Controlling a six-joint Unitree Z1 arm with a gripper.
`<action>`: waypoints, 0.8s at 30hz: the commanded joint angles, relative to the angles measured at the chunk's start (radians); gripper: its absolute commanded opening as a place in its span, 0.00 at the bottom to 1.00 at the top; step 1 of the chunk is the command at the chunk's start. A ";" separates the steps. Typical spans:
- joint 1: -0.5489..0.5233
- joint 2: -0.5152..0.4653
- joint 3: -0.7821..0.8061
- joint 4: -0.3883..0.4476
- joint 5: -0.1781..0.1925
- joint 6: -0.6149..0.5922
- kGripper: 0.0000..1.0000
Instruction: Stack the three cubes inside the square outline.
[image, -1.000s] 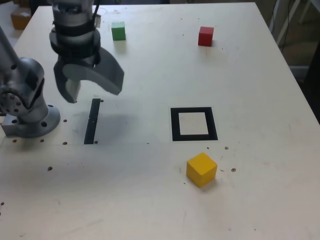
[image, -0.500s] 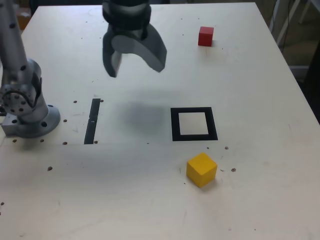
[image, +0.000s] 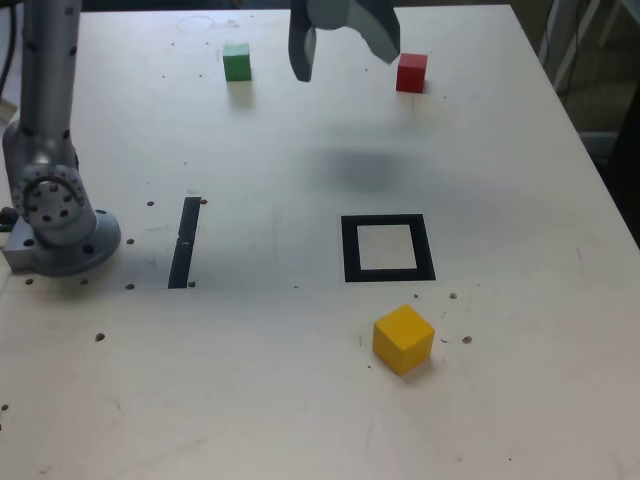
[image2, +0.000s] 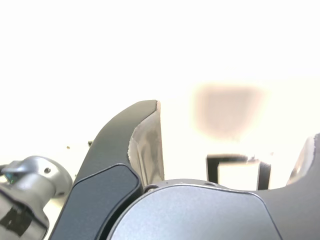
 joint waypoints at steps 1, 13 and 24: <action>0.028 0.059 -0.175 0.026 0.001 0.031 0.96; 0.112 0.389 -0.706 0.175 0.009 0.215 0.95; 0.127 0.537 -0.931 0.180 0.026 0.261 0.94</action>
